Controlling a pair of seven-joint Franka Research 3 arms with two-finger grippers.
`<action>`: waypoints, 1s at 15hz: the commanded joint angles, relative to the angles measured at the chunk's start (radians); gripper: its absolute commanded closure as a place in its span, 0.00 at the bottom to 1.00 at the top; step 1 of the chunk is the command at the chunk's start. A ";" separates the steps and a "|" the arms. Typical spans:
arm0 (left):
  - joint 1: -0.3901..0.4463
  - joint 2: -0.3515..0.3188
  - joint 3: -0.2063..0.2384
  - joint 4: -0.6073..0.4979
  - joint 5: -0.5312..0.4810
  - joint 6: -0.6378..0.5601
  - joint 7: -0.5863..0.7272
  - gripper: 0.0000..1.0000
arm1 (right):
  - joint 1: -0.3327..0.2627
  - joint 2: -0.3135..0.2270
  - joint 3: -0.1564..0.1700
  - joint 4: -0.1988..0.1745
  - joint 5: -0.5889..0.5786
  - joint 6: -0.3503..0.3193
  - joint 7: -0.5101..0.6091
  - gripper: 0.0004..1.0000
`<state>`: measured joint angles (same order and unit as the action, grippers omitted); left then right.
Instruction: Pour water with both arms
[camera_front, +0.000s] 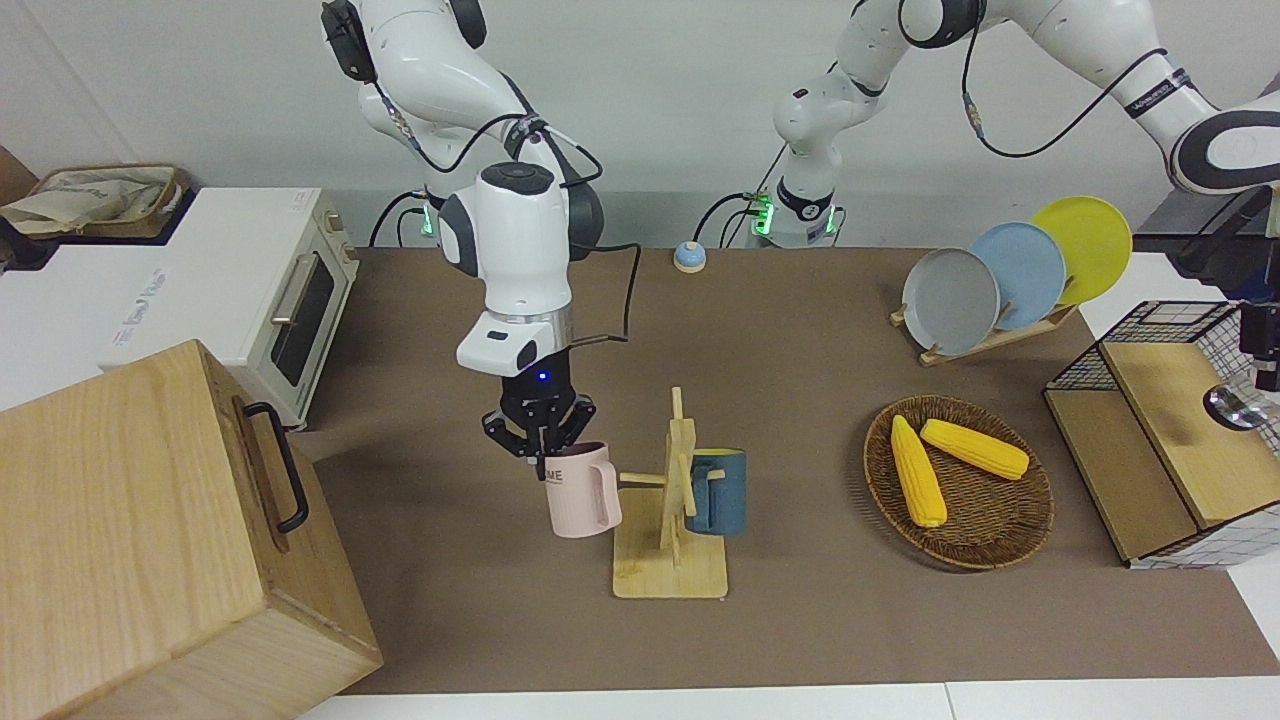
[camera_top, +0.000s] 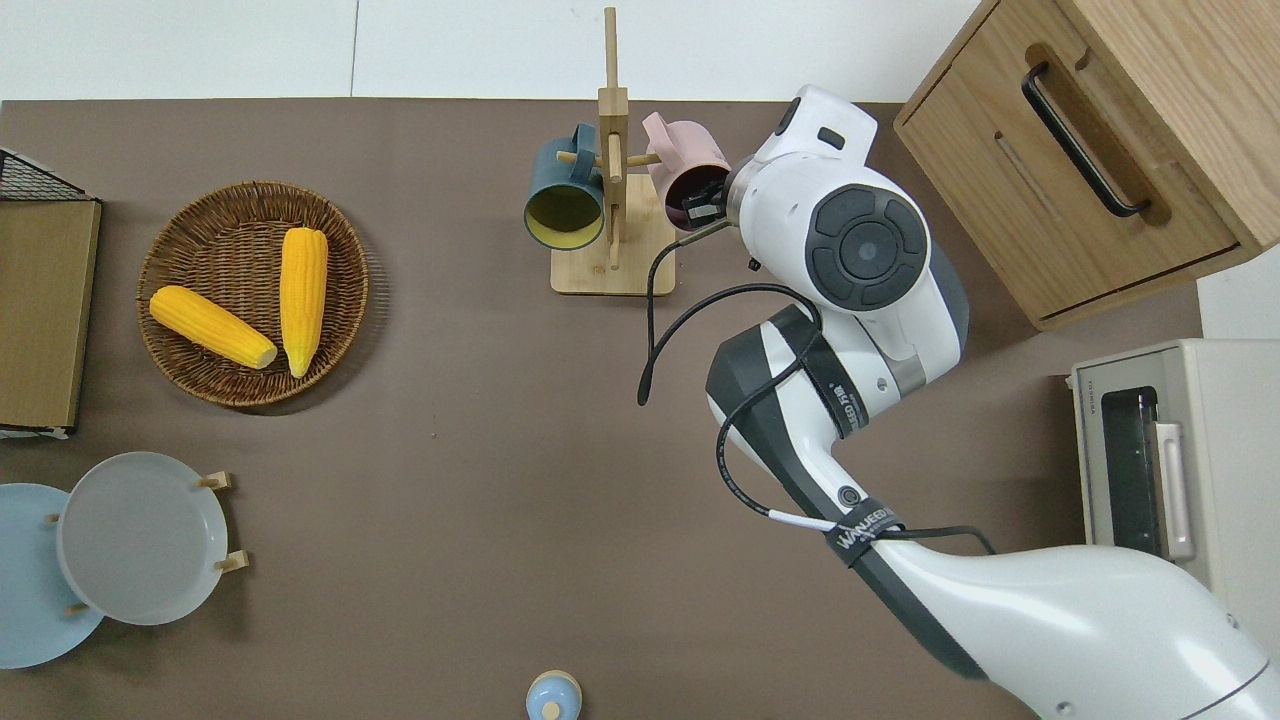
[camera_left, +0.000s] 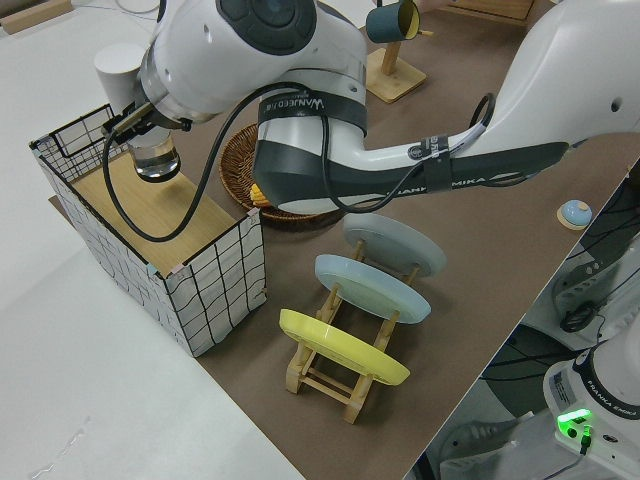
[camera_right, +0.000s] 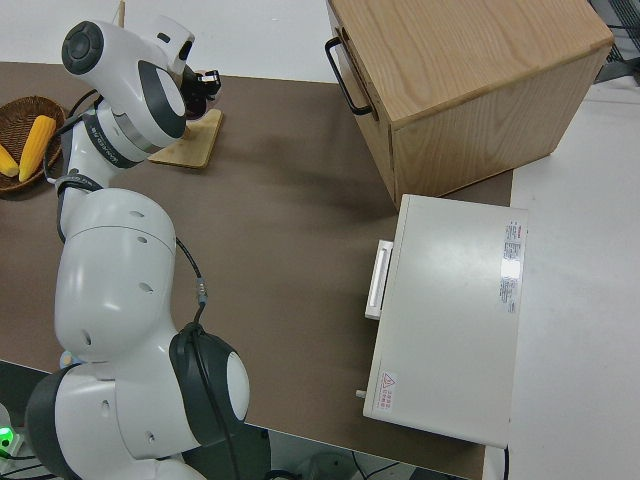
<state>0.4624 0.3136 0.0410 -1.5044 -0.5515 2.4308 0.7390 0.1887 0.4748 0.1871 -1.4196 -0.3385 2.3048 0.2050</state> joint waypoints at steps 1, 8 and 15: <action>-0.048 -0.099 0.007 0.001 0.131 -0.065 -0.174 1.00 | -0.044 -0.041 0.017 -0.010 -0.005 -0.073 -0.050 1.00; -0.085 -0.255 0.004 -0.042 0.238 -0.300 -0.300 1.00 | -0.092 -0.065 0.018 -0.009 0.003 -0.188 -0.093 1.00; -0.195 -0.427 -0.027 -0.261 0.386 -0.306 -0.510 1.00 | -0.103 -0.085 0.020 -0.021 0.191 -0.514 -0.050 1.00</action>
<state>0.3172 0.0048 0.0221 -1.6262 -0.2306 2.1015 0.3197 0.0915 0.4112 0.1899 -1.4186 -0.1888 1.8874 0.1399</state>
